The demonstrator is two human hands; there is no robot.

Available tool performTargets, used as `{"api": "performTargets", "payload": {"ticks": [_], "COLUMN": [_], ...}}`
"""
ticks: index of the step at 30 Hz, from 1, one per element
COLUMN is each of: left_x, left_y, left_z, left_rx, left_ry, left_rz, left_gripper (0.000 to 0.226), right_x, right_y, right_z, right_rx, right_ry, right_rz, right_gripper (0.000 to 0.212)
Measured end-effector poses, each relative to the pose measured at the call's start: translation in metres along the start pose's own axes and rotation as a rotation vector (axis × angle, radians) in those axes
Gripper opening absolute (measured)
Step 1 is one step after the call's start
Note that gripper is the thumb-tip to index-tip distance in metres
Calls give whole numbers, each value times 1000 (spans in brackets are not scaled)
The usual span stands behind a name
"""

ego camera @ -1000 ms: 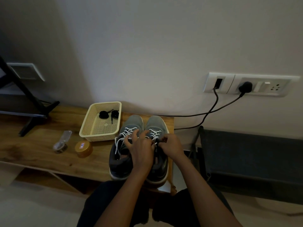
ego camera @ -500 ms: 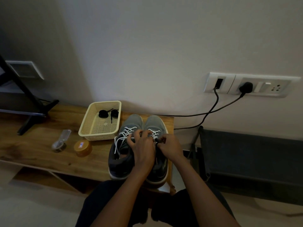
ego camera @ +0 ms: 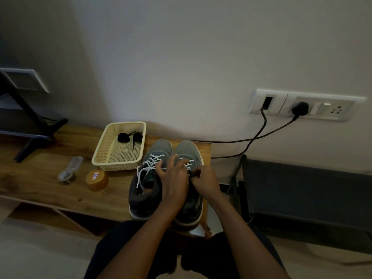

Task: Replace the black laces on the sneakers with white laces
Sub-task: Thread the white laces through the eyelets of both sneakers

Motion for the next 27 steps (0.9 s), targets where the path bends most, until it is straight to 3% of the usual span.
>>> {"api": "performTargets", "payload": {"ticks": [5, 8, 18, 27], "left_x": [-2, 4, 5, 1], "left_y": [2, 6, 12, 12], "left_z": [-1, -9, -14, -8], "left_rx": [-150, -190, -137, -91], "left_ry": [1, -116, -172, -10], "left_rz": [-93, -137, -210, -133], "left_gripper": [24, 23, 17, 19], "right_x": [0, 3, 3, 1], "right_y": [-1, -1, -2, 2], "right_z": [2, -1, -3, -2], "right_rx": [26, 41, 22, 3], "right_ry": [-59, -185, -226, -168], "right_rz": [27, 58, 92, 77], "right_gripper": [11, 11, 15, 11]}}
Point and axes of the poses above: each hand's wrist, its own y-axis away from the middle knuckle, its own z-axis out of the palm, x = y × z, the point moved 3 cm from there along -y, towards the middle knuckle, and after that the axes turned 15 degrees about -x, right-handed, at the moved point
